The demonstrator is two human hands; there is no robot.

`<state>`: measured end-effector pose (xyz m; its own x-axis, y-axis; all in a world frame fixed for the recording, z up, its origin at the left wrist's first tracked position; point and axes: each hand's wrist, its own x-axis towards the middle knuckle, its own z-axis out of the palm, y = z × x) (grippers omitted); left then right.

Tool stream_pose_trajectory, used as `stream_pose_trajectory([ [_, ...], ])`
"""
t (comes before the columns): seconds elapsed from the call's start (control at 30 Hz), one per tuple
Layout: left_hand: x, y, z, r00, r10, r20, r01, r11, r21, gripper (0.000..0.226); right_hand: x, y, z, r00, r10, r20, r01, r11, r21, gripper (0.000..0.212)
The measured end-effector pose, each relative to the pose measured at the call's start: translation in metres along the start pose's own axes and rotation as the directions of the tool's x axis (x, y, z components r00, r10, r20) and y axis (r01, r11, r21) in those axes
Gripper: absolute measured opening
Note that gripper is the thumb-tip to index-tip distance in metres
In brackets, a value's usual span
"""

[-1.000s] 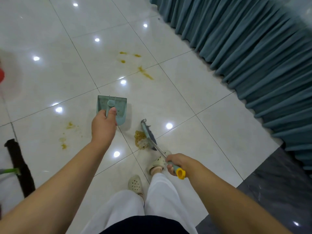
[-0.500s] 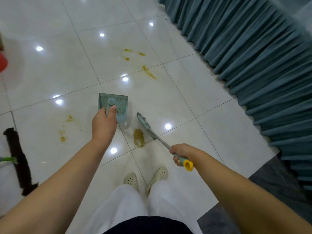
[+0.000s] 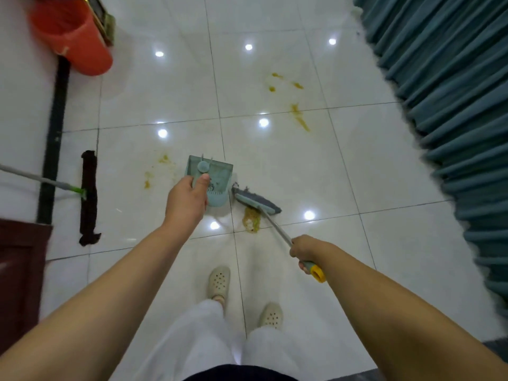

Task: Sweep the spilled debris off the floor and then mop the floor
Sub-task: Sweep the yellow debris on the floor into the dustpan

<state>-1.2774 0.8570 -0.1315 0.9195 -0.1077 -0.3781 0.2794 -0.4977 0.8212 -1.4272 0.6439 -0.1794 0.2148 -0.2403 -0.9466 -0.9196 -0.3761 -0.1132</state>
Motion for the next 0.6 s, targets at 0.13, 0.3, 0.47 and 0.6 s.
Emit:
stream_pose_trajectory([
  [0.13, -0.036, -0.010, 0.019, 0.996, -0.036, -0.080, 0.034, 0.999, -0.025, 0.037, -0.001, 0.045, -0.001, 0.999, -0.034, -0.006, 0.032, 0.978, -0.205, 0.037],
  [0.3, -0.078, -0.026, 0.041, 0.981, -0.068, -0.184, 0.062, 0.997, -0.040, 0.037, -0.004, 0.096, -0.004, 0.999, -0.030, -0.032, 0.017, 0.941, -0.339, 0.035],
  [0.47, -0.115, -0.041, 0.052, 0.964, -0.092, -0.250, 0.081, 0.995, -0.054, 0.038, -0.015, 0.134, -0.010, 0.999, 0.004, -0.049, -0.024, 0.913, -0.407, 0.035],
  [0.6, -0.135, -0.051, 0.049, 0.953, -0.112, -0.282, 0.086, 0.991, -0.104, 0.038, -0.028, 0.145, -0.023, 0.993, -0.062, -0.096, 0.009, 0.879, -0.477, 0.029],
])
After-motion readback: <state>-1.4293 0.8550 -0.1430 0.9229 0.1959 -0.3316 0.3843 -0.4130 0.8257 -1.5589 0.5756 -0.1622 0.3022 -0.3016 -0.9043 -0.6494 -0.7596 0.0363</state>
